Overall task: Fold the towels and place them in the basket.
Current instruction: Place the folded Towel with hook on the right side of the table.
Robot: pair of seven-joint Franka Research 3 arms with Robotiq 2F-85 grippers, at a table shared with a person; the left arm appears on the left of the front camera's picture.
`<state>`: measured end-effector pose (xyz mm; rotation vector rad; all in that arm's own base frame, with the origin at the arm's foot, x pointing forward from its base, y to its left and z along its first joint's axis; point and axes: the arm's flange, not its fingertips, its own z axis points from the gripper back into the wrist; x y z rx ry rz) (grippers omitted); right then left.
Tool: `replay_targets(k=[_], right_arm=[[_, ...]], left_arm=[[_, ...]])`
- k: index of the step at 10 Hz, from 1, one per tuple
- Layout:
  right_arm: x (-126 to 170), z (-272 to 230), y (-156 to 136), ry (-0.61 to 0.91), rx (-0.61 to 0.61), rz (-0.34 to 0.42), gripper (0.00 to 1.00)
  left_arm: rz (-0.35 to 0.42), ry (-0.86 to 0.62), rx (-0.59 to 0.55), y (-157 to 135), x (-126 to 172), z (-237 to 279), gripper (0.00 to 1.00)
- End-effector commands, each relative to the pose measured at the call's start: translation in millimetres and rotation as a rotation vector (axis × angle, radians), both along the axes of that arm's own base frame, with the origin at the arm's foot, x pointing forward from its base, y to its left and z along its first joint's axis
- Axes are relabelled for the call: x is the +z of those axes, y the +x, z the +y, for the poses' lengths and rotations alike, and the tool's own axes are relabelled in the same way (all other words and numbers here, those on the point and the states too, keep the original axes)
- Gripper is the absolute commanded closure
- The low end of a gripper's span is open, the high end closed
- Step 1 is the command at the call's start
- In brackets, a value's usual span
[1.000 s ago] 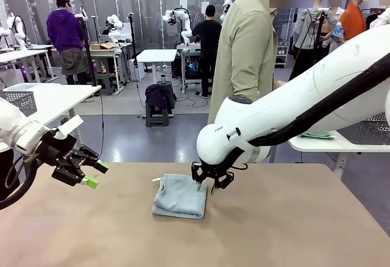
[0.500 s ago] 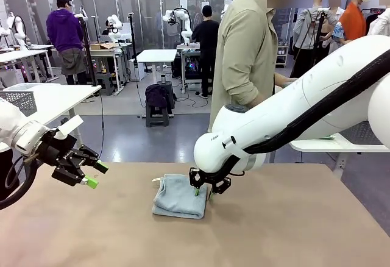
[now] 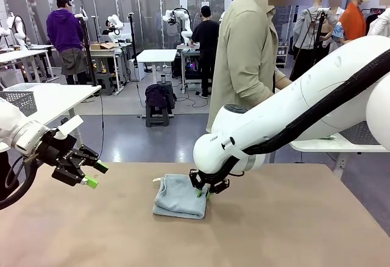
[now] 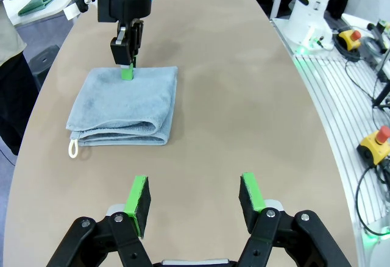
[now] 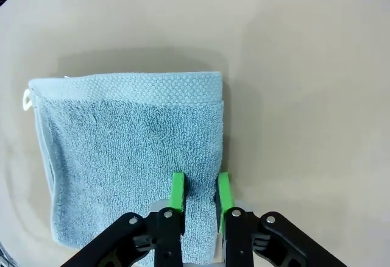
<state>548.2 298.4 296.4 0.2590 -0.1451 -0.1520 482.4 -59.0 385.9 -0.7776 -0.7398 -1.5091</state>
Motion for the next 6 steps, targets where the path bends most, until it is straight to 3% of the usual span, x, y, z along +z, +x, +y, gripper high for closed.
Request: replay_targets(k=[1,2,6], right_arm=[[0,1,2,0.0,0.012,-0.02,0.92],[1,-2,3,-0.004,0.024,-0.015,1.0],[15,-42,-5,-0.054,0.12,-0.006,1.0]], left_arm=[[-0.008,-0.006,-0.004,-1,0,1,0.25],[-0.008,-0.006,-0.004,-1,0,1,0.25],[-0.008,-0.006,-0.004,-1,0,1,0.25]])
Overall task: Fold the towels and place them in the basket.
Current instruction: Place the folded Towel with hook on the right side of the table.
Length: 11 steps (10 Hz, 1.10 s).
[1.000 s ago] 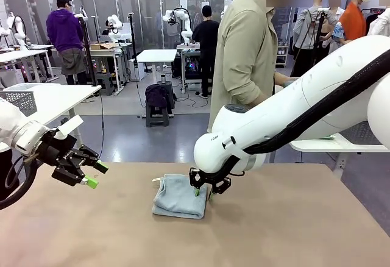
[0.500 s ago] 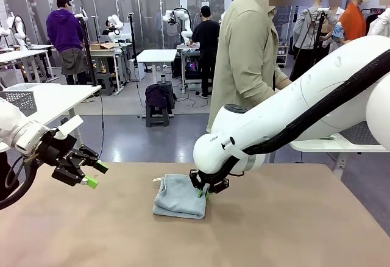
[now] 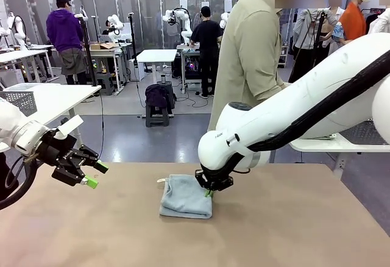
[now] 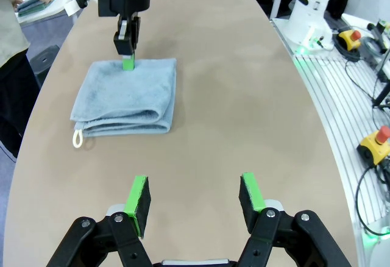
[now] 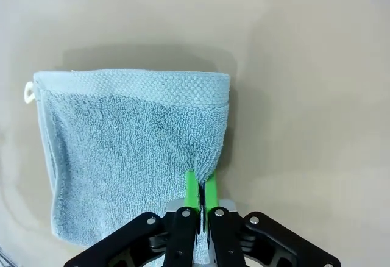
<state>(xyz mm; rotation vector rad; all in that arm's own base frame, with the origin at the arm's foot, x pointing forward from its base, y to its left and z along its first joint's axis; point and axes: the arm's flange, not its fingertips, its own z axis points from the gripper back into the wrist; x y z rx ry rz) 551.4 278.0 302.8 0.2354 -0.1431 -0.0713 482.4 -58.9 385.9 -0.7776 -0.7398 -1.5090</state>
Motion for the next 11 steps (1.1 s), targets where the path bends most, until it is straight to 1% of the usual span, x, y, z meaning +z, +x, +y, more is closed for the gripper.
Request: replay_targets(k=[1,2,4,6,9,11], right_arm=[[19,-51,-17,-0.057,0.028,0.0,1.0],[26,-75,-23,-0.078,0.031,0.0,1.0],[40,-137,-31,-0.121,-0.003,0.0,1.0],[44,-203,-30,-0.181,-0.054,0.002,1.0],[40,-279,-7,-0.26,-0.116,-0.006,1.0],[35,-314,16,-0.279,-0.144,-0.032,1.0]], left_arm=[[-0.008,-0.006,-0.004,-1,0,1,0.25],[-0.008,-0.006,-0.004,-1,0,1,0.25],[-0.008,-0.006,-0.004,-1,0,1,0.25],[-0.008,-0.006,-0.004,-1,0,1,0.25],[-0.008,-0.006,-0.004,-1,0,1,0.25],[-0.008,-0.006,-0.004,-1,0,1,0.25]])
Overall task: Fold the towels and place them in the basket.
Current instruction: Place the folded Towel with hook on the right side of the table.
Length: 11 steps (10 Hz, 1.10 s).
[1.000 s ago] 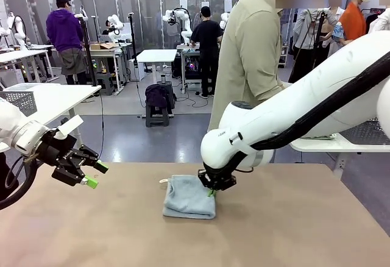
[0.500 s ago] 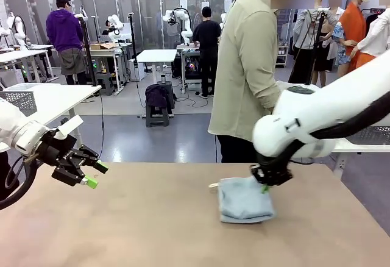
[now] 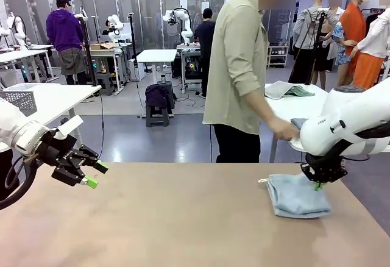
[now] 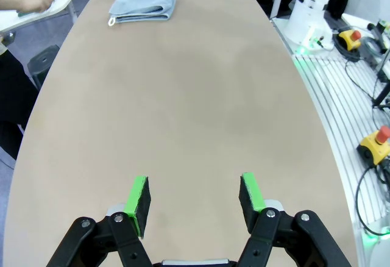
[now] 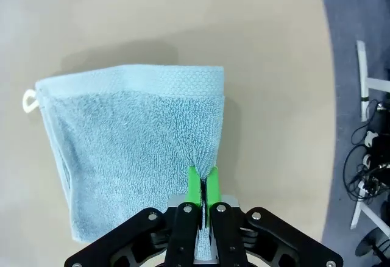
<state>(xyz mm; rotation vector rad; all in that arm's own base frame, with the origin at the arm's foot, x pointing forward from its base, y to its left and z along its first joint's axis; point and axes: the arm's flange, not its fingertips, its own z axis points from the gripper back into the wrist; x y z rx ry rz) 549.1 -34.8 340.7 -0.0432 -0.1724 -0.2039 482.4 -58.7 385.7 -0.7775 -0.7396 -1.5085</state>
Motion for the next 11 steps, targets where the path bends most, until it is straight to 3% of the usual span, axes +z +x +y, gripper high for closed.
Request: replay_targets(k=[1,4,5,6,7,8,9,10,11], right_arm=[[-2,-10,26,-0.028,0.017,-0.016,1.0],[8,-26,33,-0.076,0.015,0.011,1.0],[9,-27,32,-0.071,0.015,0.016,0.76],[9,-25,30,-0.071,0.024,0.016,0.76],[11,-23,29,-0.068,0.03,0.014,0.56],[13,-23,28,-0.075,0.035,0.017,0.74],[16,-23,27,-0.088,0.036,0.016,0.36],[21,-24,25,-0.093,0.03,0.008,0.53],[29,-21,19,-0.074,0.038,0.004,0.16]], left_arm=[[-0.008,-0.006,-0.005,-1,0,1,0.25],[-0.008,-0.006,-0.005,-1,0,1,0.25],[-0.008,-0.006,-0.005,-1,0,1,0.25],[-0.008,-0.006,-0.005,-1,0,1,0.25],[-0.008,-0.006,-0.005,-1,0,1,0.25],[-0.008,-0.006,-0.005,-1,0,1,0.25],[-0.008,-0.006,-0.005,-1,0,1,0.25],[-0.008,-0.006,-0.005,-1,0,1,0.25],[-0.008,-0.006,-0.005,-1,0,1,0.25]])
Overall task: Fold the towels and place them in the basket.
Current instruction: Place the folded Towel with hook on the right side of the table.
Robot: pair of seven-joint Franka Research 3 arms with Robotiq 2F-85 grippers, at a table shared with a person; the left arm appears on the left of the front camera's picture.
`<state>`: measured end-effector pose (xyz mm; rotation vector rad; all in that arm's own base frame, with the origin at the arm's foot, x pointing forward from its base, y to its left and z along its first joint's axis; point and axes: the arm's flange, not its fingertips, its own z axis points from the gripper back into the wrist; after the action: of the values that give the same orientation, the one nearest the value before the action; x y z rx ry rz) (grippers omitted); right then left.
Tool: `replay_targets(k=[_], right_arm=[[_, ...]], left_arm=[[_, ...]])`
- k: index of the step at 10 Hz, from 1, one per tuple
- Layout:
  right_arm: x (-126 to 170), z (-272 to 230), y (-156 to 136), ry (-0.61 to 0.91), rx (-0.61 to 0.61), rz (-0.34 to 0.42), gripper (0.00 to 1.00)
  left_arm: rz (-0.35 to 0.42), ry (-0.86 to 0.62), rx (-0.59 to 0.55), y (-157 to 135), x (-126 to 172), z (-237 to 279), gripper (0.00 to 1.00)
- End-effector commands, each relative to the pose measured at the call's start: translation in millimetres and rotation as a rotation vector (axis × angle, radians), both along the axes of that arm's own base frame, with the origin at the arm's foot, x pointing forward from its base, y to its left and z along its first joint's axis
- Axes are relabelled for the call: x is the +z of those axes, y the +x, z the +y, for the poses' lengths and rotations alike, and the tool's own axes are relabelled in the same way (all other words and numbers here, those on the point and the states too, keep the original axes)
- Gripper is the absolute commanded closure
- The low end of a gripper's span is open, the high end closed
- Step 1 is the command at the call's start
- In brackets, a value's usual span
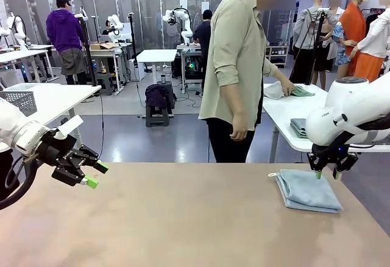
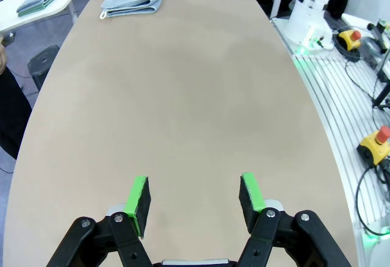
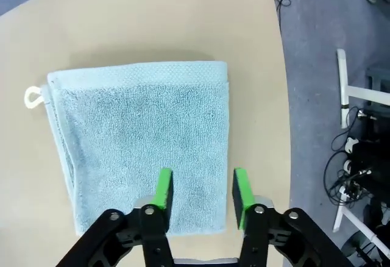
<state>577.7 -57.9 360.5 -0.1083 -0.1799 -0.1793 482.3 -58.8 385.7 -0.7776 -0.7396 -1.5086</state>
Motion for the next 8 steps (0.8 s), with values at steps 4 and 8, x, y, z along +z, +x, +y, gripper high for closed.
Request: replay_targets(k=[4,8], right_arm=[[120,94,-122,0.035,0.051,0.09,0.16],[191,196,-234,0.079,0.099,0.068,0.16]], left_arm=[[-0.008,-0.006,-0.005,-1,1,1,0.25],[-0.008,-0.006,-0.005,-1,1,1,0.25]])
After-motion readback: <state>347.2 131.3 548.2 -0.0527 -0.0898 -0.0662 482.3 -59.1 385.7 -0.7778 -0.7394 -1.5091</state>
